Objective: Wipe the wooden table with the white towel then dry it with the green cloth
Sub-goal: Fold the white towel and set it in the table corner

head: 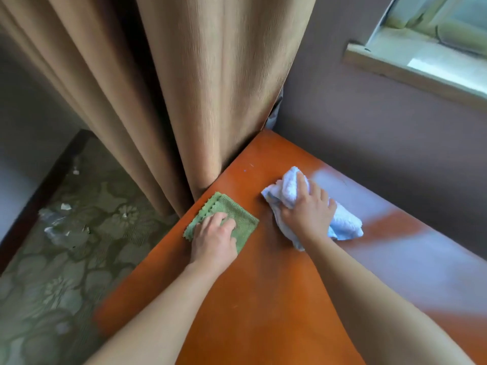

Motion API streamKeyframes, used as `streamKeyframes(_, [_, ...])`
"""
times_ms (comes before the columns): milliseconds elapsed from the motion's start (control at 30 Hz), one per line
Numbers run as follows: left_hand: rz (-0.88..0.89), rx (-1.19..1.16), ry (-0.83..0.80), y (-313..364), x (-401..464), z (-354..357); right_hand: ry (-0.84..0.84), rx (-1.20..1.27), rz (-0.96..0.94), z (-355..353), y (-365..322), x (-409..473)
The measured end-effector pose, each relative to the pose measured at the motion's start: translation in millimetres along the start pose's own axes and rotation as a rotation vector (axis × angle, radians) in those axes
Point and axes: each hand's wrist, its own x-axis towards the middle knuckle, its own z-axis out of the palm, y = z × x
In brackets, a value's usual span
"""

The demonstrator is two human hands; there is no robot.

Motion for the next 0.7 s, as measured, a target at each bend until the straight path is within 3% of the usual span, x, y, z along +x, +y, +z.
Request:
streamKeyframes(167, [-0.082,-0.057,0.019,13.5,-3.6,-3.4,-0.157,0.067,0.099,-13.0,-9.2,19.9])
streamKeyframes(333, [-0.31,-0.771,-0.159,76.6,24.4,-23.0,-0.171,0.27,0.031,-53.3,1.3,27.1])
streamKeyframes(467, [-0.314,-0.84,-0.056,115.9,44.1,-36.9,-0.242,0.443,0.093,-82.5,8.4,27.0])
streamKeyframes(600, [-0.419,-1.263,-0.03,134.1,54.7,-55.7,-0.298,0.66,0.207,-111.9,19.9,36.9])
streamKeyframes(700, [-0.303,-1.141,0.145,144.7,55.6,-65.1,-0.289,0.729,0.266,-127.4,22.3,42.8])
